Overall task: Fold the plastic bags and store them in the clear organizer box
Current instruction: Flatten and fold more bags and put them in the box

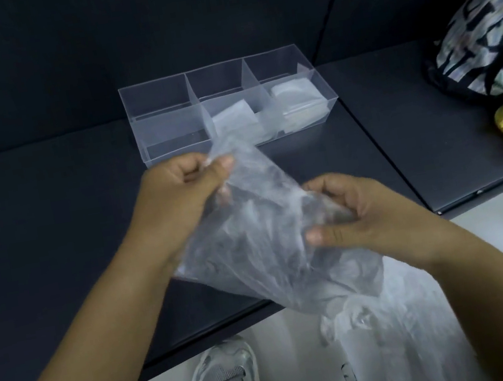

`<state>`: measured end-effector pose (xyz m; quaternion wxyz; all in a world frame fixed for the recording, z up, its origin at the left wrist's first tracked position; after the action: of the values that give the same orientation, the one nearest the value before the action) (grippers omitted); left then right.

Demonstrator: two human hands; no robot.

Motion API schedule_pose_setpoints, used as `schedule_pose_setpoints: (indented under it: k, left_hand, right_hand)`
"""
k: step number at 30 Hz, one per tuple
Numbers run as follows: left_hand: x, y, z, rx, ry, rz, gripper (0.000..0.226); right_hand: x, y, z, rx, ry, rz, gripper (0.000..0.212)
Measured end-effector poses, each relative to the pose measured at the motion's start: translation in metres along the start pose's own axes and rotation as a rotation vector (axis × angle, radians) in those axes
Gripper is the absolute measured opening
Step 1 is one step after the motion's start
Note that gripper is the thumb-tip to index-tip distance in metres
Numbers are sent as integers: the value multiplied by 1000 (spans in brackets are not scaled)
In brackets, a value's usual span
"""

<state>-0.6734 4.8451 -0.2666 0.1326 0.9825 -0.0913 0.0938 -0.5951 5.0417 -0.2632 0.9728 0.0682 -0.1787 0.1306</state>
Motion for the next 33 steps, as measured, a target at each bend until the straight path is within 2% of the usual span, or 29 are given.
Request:
schedule_pose_setpoints:
  k: [3, 6, 9, 13, 15, 19, 22, 25, 29, 31, 33]
  left_hand:
    - [-13, 25, 30, -55, 110, -122, 35]
    - [-24, 52, 62, -12, 267, -249, 24]
    - [-31, 64, 84, 46, 340, -277, 17]
    - [-33, 66, 98, 98, 348, -291, 19]
    - [-33, 66, 98, 125, 334, -309, 20]
    - [-32, 65, 99, 137, 318, -316, 19]
    - [-30, 70, 101, 160, 333, -337, 22]
    - [-31, 78, 108, 170, 362, -371, 21]
    - [-40, 76, 114, 133, 358, -320, 18]
    - [-42, 73, 114, 84, 349, -327, 19]
    - [-44, 63, 111, 93, 352, -265, 25]
  right_hand:
    - [9, 19, -24, -34, -36, -104, 16]
    - [16, 52, -42, -136, -12, -320, 17]
    - [16, 69, -55, -317, -7, -500, 19]
    - [3, 32, -51, -294, -66, -335, 54]
    - [-2, 8, -48, -199, -96, -278, 48]
    - [-8, -12, -54, -176, -113, -422, 15]
    - [-4, 3, -58, -293, -99, -496, 15]
    - [1, 35, -62, -451, -130, -578, 7]
    - [-6, 79, -54, -510, -52, -678, 15]
    - [-13, 101, -46, -520, 4, -708, 12]
    - [-24, 118, -40, -477, 32, -692, 8]
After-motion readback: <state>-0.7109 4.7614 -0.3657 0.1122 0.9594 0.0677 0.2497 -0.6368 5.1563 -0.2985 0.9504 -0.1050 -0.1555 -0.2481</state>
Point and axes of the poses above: each hand's wrist, its own x-axis away from the middle knuckle, its own y-axis out of the back of the hand, z = x × y, the point moved 6 cm from there along -x, towards the middle knuckle, and after that the axes turned 7 degrees about -x, right-handed, at the moved point
